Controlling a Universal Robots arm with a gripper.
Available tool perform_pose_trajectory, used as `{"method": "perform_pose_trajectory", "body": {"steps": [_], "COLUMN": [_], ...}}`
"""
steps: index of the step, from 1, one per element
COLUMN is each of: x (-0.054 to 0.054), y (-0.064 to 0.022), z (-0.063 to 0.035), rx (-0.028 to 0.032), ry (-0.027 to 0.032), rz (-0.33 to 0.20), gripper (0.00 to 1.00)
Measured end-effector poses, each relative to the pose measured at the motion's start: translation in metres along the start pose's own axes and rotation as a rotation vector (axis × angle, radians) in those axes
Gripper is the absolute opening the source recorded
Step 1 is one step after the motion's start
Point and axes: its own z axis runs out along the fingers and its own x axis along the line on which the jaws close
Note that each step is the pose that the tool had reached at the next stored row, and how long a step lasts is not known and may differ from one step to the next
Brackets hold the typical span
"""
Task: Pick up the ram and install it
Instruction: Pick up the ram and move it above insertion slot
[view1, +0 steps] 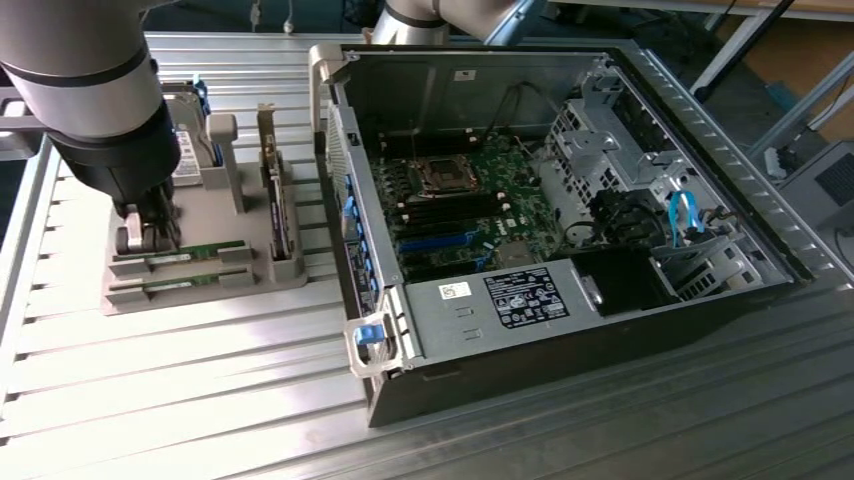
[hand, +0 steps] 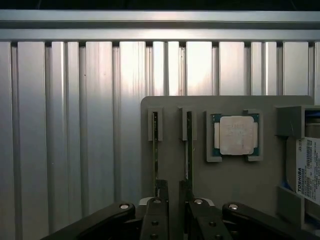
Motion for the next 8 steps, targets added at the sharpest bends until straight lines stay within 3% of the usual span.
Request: {"method": "perform_pose_trajectory", "body": {"steps": [8], "x": [0.0002], "y": [-0.0003], "z": [0.0095], "rx": [0.0], "ry": [0.0], "rz": [0.0], "gripper": [0.24]}}
